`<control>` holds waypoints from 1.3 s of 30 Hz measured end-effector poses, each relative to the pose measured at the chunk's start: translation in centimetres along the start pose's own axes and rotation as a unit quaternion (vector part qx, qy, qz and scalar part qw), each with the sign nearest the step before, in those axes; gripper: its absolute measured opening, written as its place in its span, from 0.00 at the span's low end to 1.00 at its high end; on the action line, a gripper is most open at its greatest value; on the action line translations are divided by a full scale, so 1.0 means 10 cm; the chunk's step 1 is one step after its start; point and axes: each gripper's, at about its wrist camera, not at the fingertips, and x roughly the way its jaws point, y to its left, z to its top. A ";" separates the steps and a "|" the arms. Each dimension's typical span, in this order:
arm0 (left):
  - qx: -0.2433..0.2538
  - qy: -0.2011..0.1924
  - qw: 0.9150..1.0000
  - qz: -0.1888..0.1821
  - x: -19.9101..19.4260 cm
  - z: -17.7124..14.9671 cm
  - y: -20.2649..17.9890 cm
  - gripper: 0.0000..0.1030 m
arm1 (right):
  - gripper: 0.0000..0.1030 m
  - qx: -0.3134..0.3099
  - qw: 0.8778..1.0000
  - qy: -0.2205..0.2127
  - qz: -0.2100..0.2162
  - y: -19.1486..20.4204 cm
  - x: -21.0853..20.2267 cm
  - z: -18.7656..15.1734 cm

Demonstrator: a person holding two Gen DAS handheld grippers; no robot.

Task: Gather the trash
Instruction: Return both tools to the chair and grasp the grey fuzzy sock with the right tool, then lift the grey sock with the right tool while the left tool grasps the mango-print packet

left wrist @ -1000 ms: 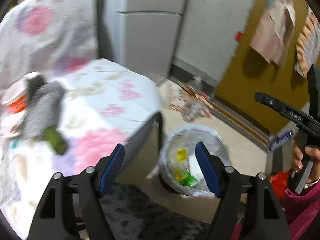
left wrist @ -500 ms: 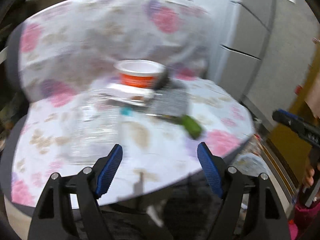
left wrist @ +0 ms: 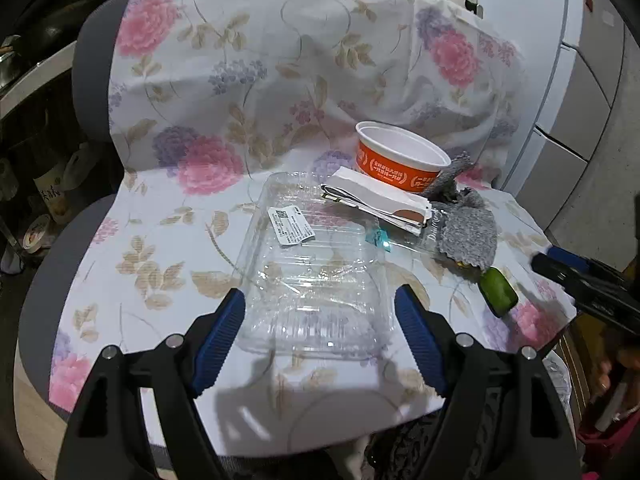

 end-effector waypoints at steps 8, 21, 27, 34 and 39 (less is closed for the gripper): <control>0.003 0.014 1.000 0.002 0.22 0.09 -0.03 0.73 | 0.59 0.088 0.995 0.050 0.024 -0.37 0.83 0.29; 0.002 0.006 1.000 0.002 0.13 0.09 -0.09 0.73 | 0.08 -0.008 0.995 -0.081 0.051 -0.03 0.01 0.73; 0.001 0.002 1.000 -0.002 0.06 0.07 -0.13 0.73 | 0.14 -0.021 0.999 -0.010 0.036 -0.05 0.00 0.67; 0.019 0.006 1.000 -0.008 0.04 0.01 -0.26 0.73 | 0.43 0.073 0.996 0.050 0.018 -0.54 0.12 0.29; 0.027 0.010 1.000 -0.009 0.08 0.00 -0.34 0.73 | 0.57 0.067 0.996 0.062 -0.003 -0.66 -0.06 0.01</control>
